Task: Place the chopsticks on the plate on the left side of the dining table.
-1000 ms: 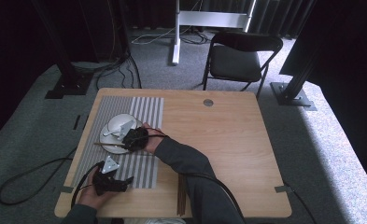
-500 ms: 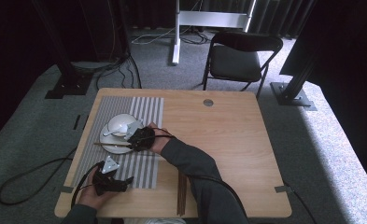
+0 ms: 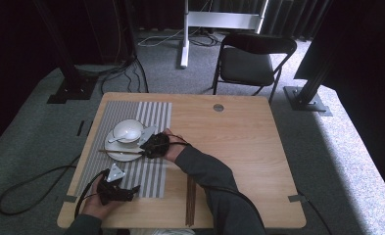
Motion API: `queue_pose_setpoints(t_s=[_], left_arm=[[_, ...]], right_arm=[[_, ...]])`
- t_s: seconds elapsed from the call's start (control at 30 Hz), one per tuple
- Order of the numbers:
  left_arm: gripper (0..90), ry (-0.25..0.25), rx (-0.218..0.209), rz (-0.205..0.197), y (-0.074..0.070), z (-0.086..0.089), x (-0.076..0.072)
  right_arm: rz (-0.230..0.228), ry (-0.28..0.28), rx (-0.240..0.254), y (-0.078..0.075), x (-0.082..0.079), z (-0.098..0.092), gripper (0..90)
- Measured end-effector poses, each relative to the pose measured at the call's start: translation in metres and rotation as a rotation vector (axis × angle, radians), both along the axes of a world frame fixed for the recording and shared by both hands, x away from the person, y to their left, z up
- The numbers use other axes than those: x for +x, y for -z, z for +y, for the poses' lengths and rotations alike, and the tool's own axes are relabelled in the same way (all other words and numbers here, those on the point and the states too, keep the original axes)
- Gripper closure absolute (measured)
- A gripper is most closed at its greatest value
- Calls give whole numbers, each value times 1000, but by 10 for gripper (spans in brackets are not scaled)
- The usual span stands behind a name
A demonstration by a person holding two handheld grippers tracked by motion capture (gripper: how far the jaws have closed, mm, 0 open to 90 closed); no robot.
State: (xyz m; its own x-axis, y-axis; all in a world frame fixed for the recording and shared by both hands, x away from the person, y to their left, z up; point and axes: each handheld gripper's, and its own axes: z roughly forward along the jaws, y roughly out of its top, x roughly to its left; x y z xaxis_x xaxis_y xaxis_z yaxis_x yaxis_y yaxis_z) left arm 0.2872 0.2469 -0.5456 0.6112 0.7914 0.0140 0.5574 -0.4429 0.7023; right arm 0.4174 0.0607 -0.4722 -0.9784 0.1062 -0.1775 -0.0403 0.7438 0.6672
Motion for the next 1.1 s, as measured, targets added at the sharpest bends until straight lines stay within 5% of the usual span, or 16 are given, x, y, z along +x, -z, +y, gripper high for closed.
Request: queue_pose_setpoints(t_s=[1.1], left_arm=[[103, 1, 3, 0, 0, 0, 0]], right_arm=[[-2, 71, 23, -6, -9, -56, 710]])
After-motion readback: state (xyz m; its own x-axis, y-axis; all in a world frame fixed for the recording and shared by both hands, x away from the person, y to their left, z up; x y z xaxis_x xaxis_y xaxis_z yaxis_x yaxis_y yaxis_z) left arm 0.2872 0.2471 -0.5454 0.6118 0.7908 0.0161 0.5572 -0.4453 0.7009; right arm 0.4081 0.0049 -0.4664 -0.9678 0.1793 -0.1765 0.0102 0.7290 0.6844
